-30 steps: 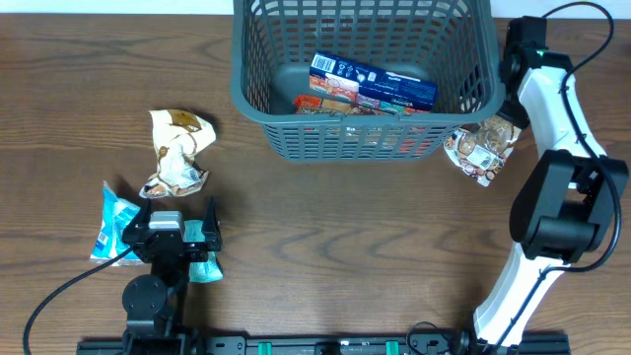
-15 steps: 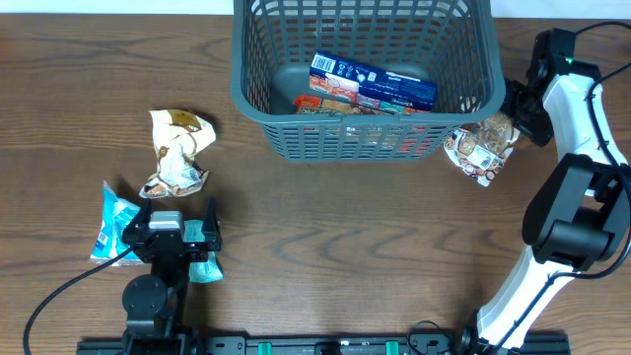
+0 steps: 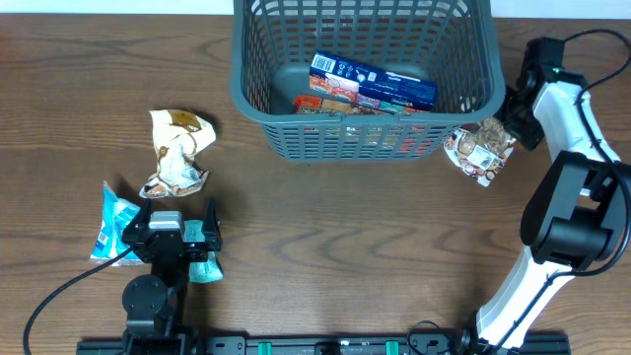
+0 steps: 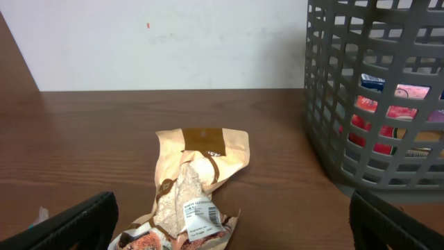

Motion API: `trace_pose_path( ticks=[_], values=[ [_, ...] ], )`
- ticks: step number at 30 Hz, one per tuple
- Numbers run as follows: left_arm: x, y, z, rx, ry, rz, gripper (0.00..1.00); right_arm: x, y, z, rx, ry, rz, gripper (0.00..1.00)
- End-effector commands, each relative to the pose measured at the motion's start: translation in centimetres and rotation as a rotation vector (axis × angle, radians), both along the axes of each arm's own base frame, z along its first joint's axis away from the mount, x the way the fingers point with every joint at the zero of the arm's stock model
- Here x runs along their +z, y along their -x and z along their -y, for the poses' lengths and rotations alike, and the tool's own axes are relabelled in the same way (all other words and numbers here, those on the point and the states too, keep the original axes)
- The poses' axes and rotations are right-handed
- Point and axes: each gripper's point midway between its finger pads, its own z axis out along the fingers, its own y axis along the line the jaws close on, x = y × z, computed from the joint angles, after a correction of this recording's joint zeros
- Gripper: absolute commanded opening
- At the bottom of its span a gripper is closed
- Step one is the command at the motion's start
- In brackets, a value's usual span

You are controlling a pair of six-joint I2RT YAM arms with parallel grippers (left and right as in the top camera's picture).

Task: Pack container
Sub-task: 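Lower the right gripper onto the clear cookie bag beside the basket, then close the right gripper on the cookie bag and lift it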

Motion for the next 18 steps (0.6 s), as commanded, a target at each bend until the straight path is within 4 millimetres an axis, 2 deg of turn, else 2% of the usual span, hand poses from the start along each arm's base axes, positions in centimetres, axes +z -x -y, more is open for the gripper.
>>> trace_pose_path(
  ticks=[1, 9, 18],
  values=[
    [-1.7, 0.0, -0.1, 0.007, -0.016, -0.043, 0.99, 0.8, -0.1, -0.5, -0.005, -0.006, 0.027, 0.99],
    [-1.7, 0.0, -0.1, 0.007, -0.016, -0.043, 0.99, 0.6, -0.9, -1.5, 0.02, -0.003, 0.046, 0.99],
    [-1.7, 0.0, -0.1, 0.007, -0.016, -0.043, 0.99, -1.6, -0.6, -2.9, 0.047, -0.004, 0.041, 0.99]
  ],
)
